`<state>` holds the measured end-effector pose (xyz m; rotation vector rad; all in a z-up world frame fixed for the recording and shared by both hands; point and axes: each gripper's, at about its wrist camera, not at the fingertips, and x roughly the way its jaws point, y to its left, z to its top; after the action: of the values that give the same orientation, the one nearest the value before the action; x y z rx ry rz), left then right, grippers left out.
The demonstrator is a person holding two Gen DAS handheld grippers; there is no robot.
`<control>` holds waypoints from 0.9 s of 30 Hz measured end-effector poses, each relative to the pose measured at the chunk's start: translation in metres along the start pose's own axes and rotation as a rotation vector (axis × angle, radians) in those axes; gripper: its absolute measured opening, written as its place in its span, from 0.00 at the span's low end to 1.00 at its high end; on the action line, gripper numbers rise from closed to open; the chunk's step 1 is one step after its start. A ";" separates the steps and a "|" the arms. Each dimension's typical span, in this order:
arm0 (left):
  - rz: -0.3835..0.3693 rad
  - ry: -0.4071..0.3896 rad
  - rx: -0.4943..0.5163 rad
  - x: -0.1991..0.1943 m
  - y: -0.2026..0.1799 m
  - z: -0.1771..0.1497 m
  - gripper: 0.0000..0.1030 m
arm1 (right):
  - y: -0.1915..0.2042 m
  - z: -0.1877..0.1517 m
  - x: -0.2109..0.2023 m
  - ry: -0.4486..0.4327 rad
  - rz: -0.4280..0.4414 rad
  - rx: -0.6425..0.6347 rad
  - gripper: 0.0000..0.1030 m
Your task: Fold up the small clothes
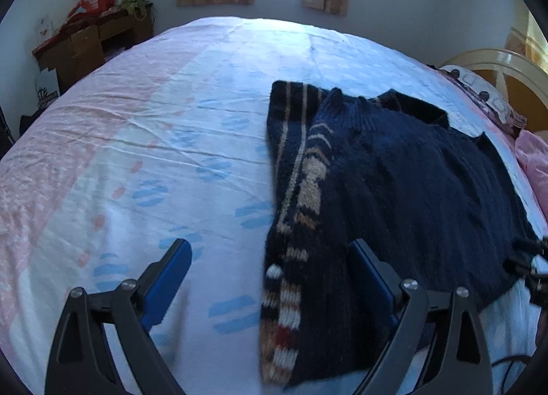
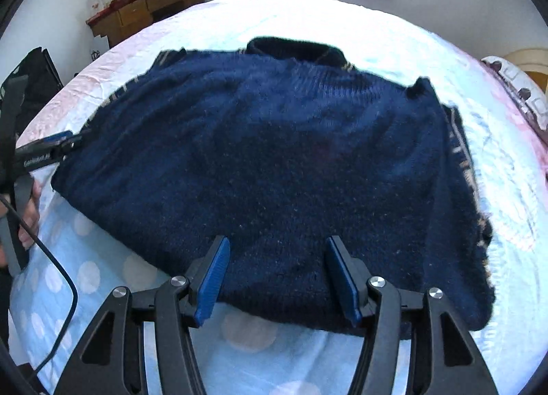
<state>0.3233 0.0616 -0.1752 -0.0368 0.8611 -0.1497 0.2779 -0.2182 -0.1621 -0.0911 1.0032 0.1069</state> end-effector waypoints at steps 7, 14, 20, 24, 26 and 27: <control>0.019 -0.004 0.035 -0.018 0.019 -0.007 0.92 | 0.041 0.022 -0.004 -0.062 0.011 -0.091 0.57; 0.035 -0.107 -0.009 -0.064 0.081 -0.001 0.92 | 0.113 0.039 0.004 -0.111 0.011 -0.283 0.57; 0.058 -0.147 -0.067 -0.074 0.129 0.010 0.92 | 0.183 0.034 0.004 -0.149 0.057 -0.453 0.57; -0.023 -0.128 -0.100 -0.062 0.139 0.017 0.92 | 0.225 0.020 0.005 -0.159 0.075 -0.564 0.57; -0.056 -0.103 -0.108 -0.048 0.136 0.023 0.92 | 0.243 0.013 0.010 -0.164 0.062 -0.624 0.57; -0.063 -0.097 -0.104 -0.045 0.133 0.025 0.92 | 0.249 0.011 0.012 -0.170 0.046 -0.645 0.57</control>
<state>0.3283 0.1995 -0.1374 -0.1677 0.7710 -0.1607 0.2608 0.0304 -0.1733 -0.6378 0.7696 0.4707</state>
